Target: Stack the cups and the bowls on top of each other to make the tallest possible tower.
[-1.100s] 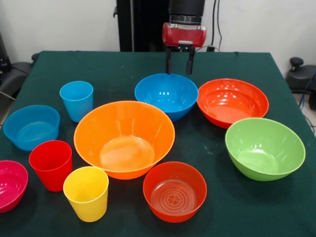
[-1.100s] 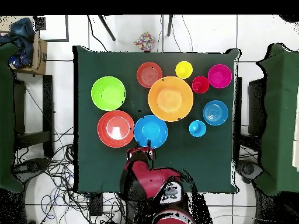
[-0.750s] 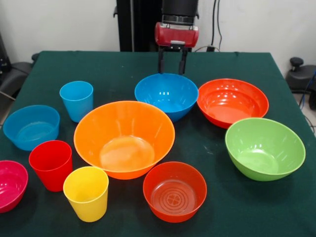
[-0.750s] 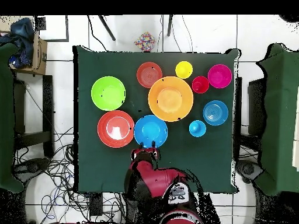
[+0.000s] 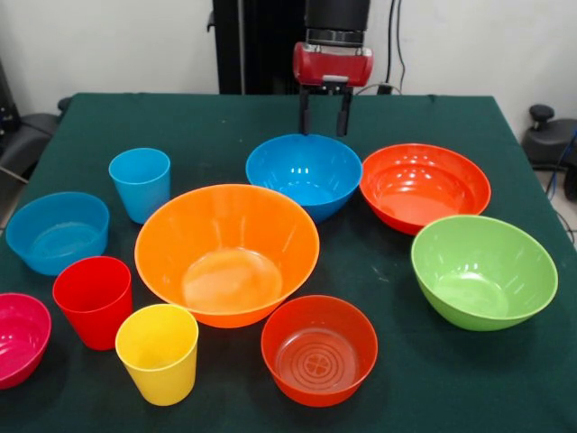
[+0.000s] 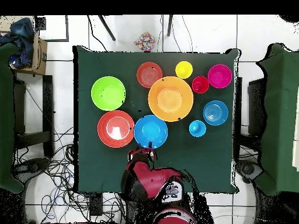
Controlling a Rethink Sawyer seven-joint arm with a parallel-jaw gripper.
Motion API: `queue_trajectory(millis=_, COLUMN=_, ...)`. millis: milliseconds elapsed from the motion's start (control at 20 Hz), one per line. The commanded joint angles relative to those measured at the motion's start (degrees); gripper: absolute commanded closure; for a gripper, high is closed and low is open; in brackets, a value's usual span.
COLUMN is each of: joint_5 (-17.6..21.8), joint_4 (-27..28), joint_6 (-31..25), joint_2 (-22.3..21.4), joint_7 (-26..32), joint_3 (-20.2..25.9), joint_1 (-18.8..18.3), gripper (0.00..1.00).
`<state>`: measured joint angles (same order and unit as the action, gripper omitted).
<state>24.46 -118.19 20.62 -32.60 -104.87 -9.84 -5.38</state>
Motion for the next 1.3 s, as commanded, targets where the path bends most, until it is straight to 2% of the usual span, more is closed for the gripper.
queue_trajectory(millis=50, joint_5=6.83, joint_4=5.96, joint_6=-1.16, joint_2=1.67, joint_7=-1.0, joint_3=4.97, joint_1=1.21, gripper=0.0)
queue_trajectory(millis=300, joint_5=12.64, joint_4=6.74, joint_6=-4.74, joint_2=0.35, joint_7=0.46, joint_3=7.75, joint_1=0.51, gripper=0.0)
queue_trajectory(millis=400, joint_5=13.21, joint_4=7.63, joint_6=-5.04, joint_2=1.02, joint_7=0.28, joint_3=7.12, joint_1=1.42, gripper=0.0)
queue_trajectory(millis=950, joint_5=8.78, joint_4=12.68, joint_6=-1.58, joint_2=8.84, joint_7=-1.99, joint_3=-0.45, joint_1=8.46, gripper=0.0)
queue_trajectory(millis=1300, joint_5=7.39, joint_4=14.59, joint_6=-0.52, joint_2=12.38, joint_7=-3.43, joint_3=-3.3, joint_1=11.23, gripper=0.0)
